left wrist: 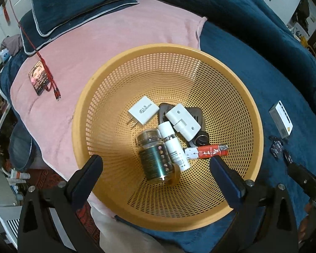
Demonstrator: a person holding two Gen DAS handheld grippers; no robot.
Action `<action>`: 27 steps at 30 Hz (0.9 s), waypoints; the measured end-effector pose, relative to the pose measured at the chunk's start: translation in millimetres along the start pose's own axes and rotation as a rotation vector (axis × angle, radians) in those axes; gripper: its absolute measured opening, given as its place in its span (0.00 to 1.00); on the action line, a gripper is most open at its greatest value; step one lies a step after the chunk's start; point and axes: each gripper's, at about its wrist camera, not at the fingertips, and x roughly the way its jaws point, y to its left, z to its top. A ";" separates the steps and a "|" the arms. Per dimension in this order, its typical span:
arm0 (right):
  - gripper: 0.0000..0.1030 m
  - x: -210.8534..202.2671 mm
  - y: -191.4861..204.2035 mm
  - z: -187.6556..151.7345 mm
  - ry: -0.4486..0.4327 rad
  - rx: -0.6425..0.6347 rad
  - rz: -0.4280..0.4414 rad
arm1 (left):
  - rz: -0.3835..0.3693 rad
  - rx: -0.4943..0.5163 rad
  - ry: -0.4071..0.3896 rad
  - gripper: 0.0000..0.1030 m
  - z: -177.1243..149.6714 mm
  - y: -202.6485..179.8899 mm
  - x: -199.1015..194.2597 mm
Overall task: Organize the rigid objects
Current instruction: 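Withdraw both open tools from basket toward remaining items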
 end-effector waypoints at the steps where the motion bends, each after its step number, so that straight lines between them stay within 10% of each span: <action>1: 0.97 -0.5 -1.7 0.1 -0.001 0.003 0.000 | -0.001 0.002 0.000 0.99 0.1 -1.0 0.0; 27: 0.97 -14.1 -70.7 -5.8 -0.002 0.122 -0.039 | -0.039 0.127 0.025 0.99 2.7 -78.1 7.7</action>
